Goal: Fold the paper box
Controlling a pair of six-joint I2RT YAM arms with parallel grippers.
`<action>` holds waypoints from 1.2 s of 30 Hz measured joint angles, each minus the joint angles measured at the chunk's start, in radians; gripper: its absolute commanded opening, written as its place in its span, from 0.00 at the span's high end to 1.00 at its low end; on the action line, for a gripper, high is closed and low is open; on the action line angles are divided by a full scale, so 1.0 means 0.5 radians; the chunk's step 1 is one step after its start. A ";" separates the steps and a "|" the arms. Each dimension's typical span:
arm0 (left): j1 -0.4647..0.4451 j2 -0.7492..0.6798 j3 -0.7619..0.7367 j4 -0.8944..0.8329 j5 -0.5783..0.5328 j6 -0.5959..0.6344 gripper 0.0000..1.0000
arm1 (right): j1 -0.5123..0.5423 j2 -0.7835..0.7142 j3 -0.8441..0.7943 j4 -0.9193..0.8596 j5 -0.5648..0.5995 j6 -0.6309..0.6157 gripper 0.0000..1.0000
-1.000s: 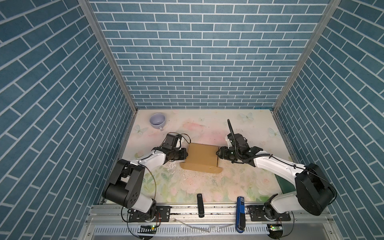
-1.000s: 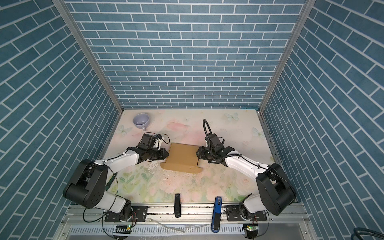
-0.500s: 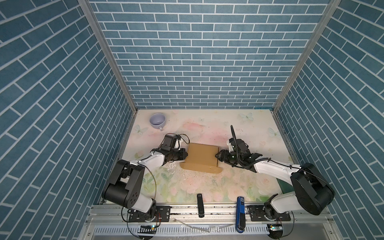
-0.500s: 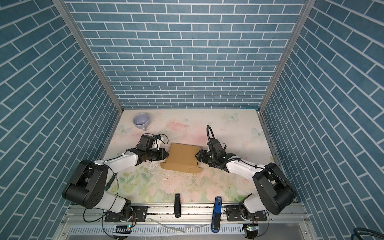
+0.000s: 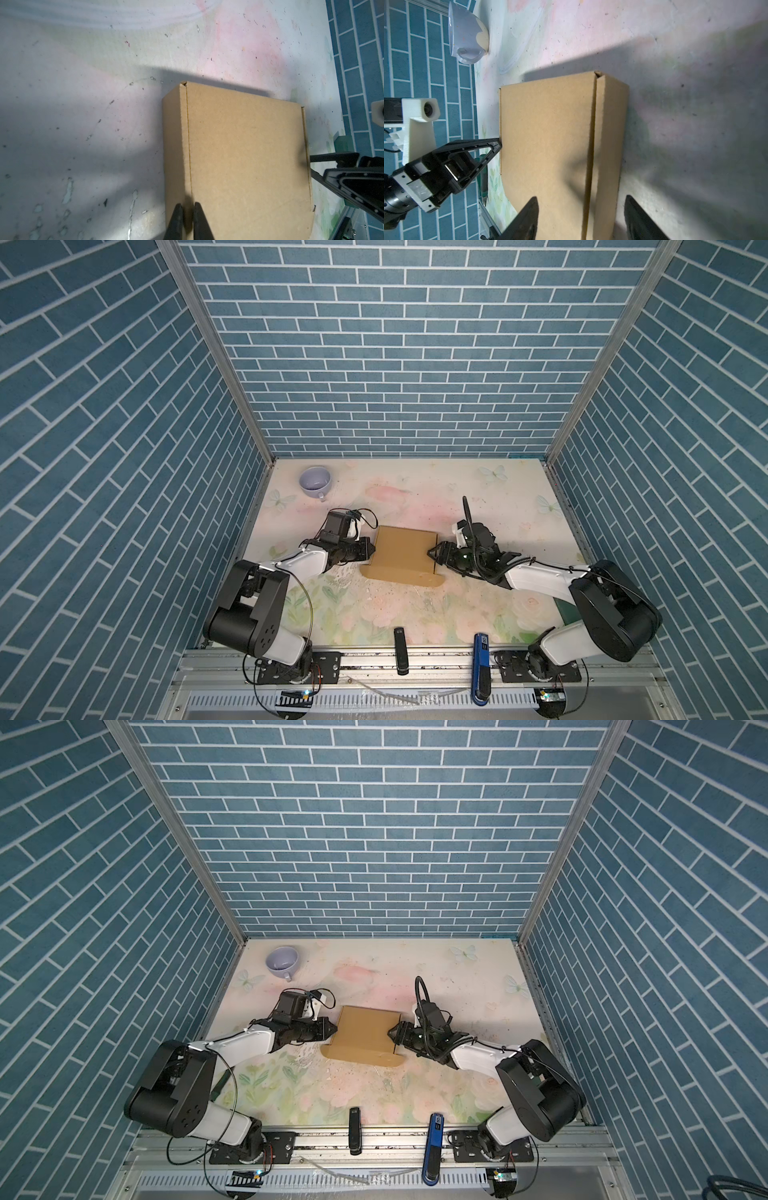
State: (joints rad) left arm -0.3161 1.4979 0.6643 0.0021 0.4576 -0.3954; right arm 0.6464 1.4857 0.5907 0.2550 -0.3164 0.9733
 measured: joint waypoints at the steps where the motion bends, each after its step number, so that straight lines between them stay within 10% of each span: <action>1: 0.003 0.000 -0.004 0.006 0.002 0.000 0.87 | 0.000 0.017 -0.008 0.029 -0.006 0.012 0.32; 36: 0.049 -0.011 -0.028 0.035 0.005 0.009 0.87 | 0.037 0.432 0.091 0.710 -0.245 0.251 0.39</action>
State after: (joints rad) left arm -0.2916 1.4925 0.6502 0.0196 0.4599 -0.3908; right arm 0.6651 1.7016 0.6361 0.6098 -0.4389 1.0988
